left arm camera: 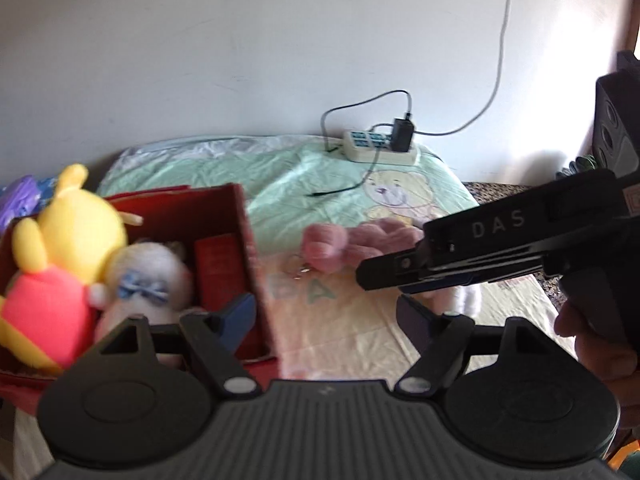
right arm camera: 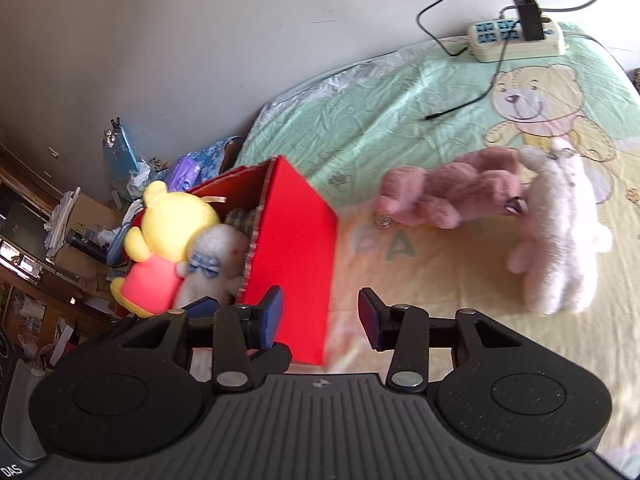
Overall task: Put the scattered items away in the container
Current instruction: 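Move the right gripper toward the white bear plush on the bed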
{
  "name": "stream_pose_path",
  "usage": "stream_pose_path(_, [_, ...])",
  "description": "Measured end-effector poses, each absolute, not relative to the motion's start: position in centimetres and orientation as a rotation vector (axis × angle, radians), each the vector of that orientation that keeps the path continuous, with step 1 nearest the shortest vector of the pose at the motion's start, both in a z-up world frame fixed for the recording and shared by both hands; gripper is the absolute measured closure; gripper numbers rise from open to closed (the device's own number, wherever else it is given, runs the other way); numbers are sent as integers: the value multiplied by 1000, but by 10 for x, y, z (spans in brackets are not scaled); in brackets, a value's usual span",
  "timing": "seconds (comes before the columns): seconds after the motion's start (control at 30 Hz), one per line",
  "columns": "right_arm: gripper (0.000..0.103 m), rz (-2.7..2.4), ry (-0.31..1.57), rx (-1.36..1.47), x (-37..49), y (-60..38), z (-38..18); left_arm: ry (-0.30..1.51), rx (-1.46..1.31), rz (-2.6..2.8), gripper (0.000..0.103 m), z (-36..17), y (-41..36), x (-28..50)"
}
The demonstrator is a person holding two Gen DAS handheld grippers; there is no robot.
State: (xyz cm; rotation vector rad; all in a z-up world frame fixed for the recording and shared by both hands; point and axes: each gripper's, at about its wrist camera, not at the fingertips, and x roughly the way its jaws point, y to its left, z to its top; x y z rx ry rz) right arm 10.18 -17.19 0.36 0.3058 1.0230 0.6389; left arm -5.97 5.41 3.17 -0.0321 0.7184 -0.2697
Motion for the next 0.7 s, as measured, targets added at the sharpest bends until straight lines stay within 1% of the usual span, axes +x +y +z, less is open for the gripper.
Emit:
stream_pose_path(0.03, [52, 626, 1022, 301, 102, -179, 1, 718, -32, -283, 24, 30, 46, -60])
stream_pose_path(0.17, [50, 570, 1046, 275, 108, -205, -10, 737, -31, -313, 22, 11, 8, -52])
stream_pose_path(0.2, [50, 552, 1050, 267, 110, -211, -13, 751, -42, -326, 20, 5, 2, -48])
stream_pose_path(0.27, [45, 507, 1055, 262, 113, -224, -19, 793, -74, -337, 19, -6, -7, -36])
stream_pose_path(0.33, [43, 465, 1066, 268, 118, -236, -25, 839, -83, -344, 19, -17, -21, -21])
stream_pose_path(0.43, [41, 410, 1071, 258, 125, -249, -33, 877, -71, -315, 14, -30, -38, -11])
stream_pose_path(0.5, [40, 382, 1073, 256, 128, -257, -38, 882, -56, -285, 6, -35, -49, -9])
stream_pose_path(0.53, [39, 369, 1077, 260, 130, -262, -41, 883, -48, -268, 4, -38, -55, -7])
stream_pose_path(0.7, [37, 326, 1105, 274, 138, -277, -55, 922, -40, -224, 3, -50, -70, 6])
